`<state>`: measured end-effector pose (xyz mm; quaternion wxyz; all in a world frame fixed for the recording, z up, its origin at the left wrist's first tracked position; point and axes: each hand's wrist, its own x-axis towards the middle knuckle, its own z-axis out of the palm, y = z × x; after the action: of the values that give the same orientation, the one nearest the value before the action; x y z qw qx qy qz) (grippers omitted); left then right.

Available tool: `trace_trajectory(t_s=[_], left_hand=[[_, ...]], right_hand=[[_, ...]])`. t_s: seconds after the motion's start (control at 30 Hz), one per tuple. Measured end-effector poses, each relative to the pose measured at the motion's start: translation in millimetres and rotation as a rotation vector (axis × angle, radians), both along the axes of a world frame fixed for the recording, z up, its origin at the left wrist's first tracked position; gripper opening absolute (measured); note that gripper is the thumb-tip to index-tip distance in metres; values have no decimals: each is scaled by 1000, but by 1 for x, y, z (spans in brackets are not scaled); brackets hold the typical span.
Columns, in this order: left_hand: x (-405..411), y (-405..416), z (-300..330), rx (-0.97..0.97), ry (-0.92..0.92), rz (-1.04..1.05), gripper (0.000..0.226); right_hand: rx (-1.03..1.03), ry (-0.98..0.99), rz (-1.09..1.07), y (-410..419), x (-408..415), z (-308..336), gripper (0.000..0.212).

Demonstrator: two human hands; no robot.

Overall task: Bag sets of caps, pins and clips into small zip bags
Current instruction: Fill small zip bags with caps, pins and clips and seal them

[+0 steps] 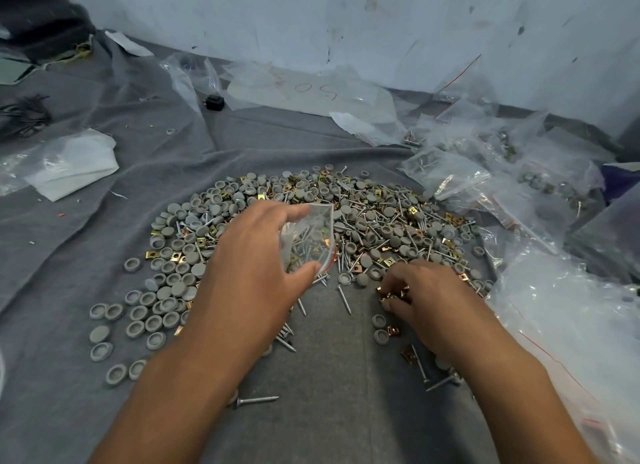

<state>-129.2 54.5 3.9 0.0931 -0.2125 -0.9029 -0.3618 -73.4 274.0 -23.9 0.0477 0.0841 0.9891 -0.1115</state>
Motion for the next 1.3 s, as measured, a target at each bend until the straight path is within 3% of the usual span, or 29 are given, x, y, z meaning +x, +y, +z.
trace_trajectory(t_s=[0.2, 0.33, 0.5, 0.73, 0.8, 0.97, 1.07, 1.3], left_hand=[[-1, 0, -1, -1, 5, -4, 67], [-1, 0, -1, 5, 16, -8, 66], [-1, 1, -2, 10, 26, 2, 66], [-3, 1, -5, -16, 42, -2, 63], [-3, 2, -5, -18, 44, -13, 62], [-2, 2, -5, -4, 29, -51, 59], [-1, 3, -4, 8, 35, -54, 58], [-2, 0, -1, -11, 40, -43, 47]], right_hand=[[-122, 13, -15, 4, 2, -4, 26], [-154, 38, 20, 5, 0, -3, 19], [-488, 271, -10, -6, 0, 9, 13], [-958, 404, 60, -34, -7, 19, 14], [-951, 465, 90, -42, -9, 19, 15], [-650, 619, 144, -55, -11, 16, 30], [-581, 666, 134, -59, -11, 14, 39], [-528, 734, 188, -61, -11, 12, 17]])
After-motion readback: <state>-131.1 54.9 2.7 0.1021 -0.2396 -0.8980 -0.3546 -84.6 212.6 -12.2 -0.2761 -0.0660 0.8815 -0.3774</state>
